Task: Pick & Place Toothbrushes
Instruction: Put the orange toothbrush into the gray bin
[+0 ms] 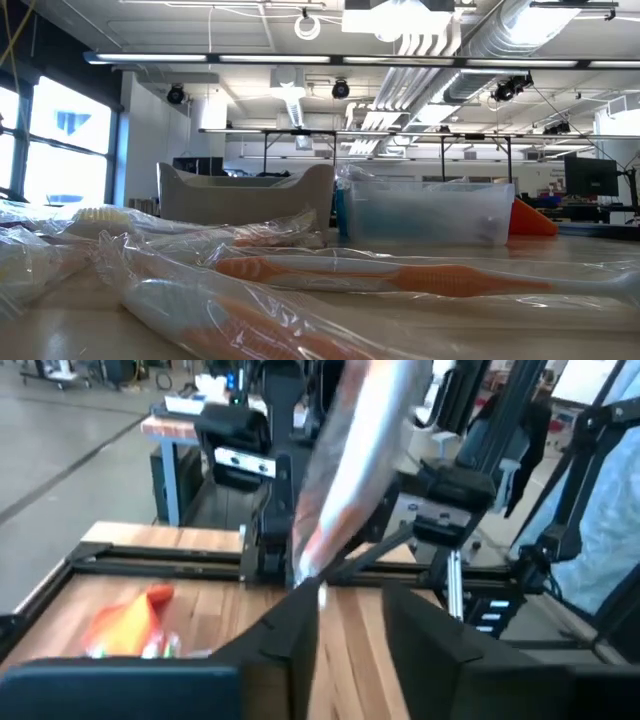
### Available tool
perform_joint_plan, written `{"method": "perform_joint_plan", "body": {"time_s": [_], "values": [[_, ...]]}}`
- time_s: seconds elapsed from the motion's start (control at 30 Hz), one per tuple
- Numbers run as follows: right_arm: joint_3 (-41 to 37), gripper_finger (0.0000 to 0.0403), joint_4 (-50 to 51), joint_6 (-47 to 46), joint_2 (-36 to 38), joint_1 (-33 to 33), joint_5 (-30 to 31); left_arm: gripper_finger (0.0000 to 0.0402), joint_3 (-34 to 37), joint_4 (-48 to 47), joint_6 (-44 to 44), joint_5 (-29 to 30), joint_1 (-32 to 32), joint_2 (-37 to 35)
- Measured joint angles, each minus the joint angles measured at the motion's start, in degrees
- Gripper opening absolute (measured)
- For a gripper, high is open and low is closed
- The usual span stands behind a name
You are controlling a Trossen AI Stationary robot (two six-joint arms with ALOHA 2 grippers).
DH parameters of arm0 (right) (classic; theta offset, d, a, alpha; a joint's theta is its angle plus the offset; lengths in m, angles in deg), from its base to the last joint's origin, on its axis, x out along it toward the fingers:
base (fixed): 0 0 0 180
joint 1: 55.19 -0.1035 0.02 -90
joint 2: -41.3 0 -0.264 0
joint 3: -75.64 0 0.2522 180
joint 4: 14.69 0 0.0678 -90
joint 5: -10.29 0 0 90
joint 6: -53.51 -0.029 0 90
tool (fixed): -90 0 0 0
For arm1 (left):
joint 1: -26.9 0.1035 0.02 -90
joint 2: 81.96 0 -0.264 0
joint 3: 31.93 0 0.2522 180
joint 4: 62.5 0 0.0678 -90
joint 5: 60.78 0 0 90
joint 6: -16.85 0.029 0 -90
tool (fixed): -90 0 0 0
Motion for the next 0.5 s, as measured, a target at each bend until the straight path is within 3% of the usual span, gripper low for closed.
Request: {"method": "perform_joint_plan", "body": {"time_s": [0.2, 0.5], "values": [[0.00, 0.0009, 0.00, 0.74, -0.02, -0.02, -0.24, 0.0161, -0.02, 1.13, 0.54, 0.89, -0.02, -0.11], [0.00, 0.0009, 1.14, -1.11, -0.04, -0.02, -1.40, 0.0166, -0.04, 6.27, 2.41, 1.09, -0.02, -0.17]]}}
